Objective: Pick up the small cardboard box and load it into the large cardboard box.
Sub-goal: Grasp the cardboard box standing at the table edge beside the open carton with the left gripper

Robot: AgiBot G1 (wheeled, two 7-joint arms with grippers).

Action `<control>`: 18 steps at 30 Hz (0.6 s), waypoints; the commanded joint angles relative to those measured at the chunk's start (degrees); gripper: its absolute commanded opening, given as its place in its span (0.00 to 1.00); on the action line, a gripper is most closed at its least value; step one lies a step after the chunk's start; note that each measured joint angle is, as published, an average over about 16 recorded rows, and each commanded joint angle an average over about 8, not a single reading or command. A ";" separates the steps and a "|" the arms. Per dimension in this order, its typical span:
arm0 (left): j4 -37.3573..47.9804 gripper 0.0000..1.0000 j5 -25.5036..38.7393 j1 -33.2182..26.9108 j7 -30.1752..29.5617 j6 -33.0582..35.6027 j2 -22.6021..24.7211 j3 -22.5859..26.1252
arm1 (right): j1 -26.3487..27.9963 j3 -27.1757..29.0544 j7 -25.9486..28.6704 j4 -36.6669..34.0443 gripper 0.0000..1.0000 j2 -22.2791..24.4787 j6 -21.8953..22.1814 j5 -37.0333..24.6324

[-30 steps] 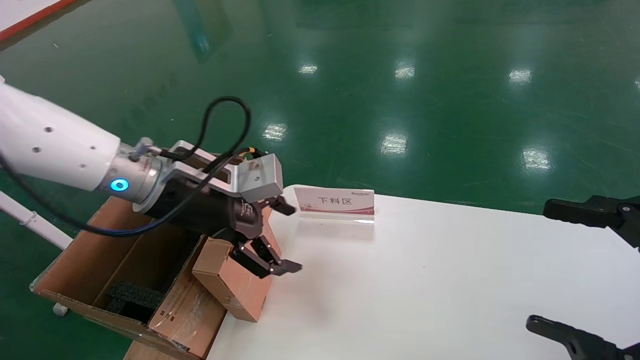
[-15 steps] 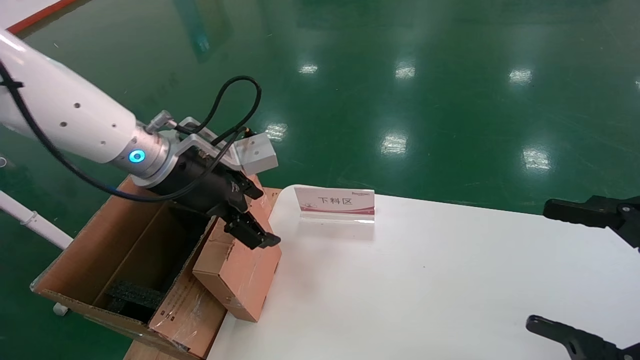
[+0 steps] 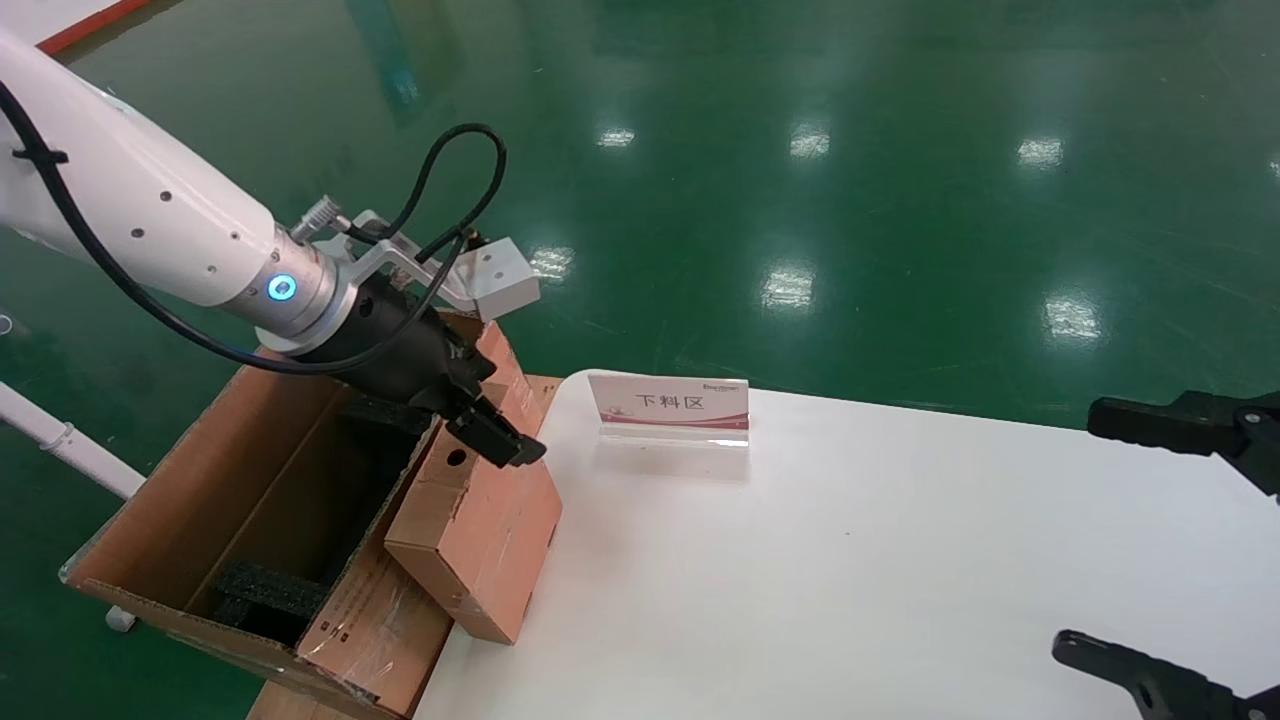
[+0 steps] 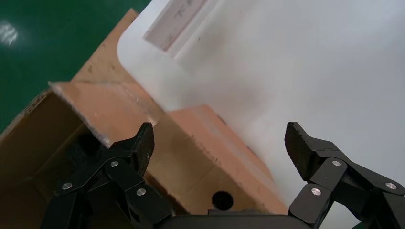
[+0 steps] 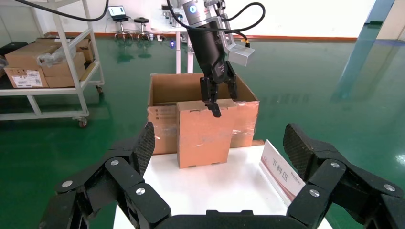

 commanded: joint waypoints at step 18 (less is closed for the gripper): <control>0.35 1.00 -0.70 -4.97 -5.24 0.79 -0.39 10.00 | 0.02 -0.08 -0.04 0.00 1.00 0.03 0.03 0.05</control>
